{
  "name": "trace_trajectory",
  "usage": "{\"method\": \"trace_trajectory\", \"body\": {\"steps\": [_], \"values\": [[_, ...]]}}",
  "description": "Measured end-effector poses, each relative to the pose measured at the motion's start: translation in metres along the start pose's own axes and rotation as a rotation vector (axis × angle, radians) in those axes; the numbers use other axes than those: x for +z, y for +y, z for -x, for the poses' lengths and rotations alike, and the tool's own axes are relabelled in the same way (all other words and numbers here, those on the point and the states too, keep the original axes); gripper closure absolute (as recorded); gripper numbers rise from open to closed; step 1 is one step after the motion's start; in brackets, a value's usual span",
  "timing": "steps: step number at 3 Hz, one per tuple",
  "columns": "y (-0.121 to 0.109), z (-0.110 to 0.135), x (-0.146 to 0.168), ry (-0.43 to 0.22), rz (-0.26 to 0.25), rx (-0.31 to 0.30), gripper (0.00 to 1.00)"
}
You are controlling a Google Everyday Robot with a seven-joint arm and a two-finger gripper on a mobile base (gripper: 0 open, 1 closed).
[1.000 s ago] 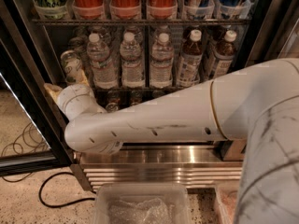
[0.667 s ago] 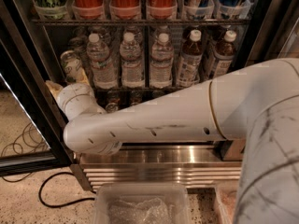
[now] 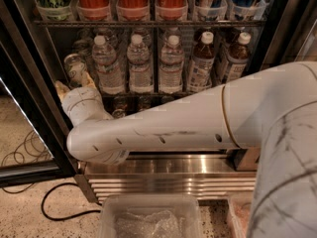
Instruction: Pick 7up can from middle shelf of fridge
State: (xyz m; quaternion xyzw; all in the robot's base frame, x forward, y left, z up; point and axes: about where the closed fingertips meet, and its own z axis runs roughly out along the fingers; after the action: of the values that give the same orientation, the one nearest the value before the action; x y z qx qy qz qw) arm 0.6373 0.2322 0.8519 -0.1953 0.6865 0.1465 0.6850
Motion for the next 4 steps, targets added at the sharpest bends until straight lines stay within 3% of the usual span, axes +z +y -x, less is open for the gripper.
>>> {"method": "trace_trajectory", "body": {"steps": [3,4], "values": [[-0.013,-0.006,0.015,0.029,-0.046,0.026,0.38],[-0.030,-0.007,0.021,0.035,-0.086,0.031,0.35]]}}
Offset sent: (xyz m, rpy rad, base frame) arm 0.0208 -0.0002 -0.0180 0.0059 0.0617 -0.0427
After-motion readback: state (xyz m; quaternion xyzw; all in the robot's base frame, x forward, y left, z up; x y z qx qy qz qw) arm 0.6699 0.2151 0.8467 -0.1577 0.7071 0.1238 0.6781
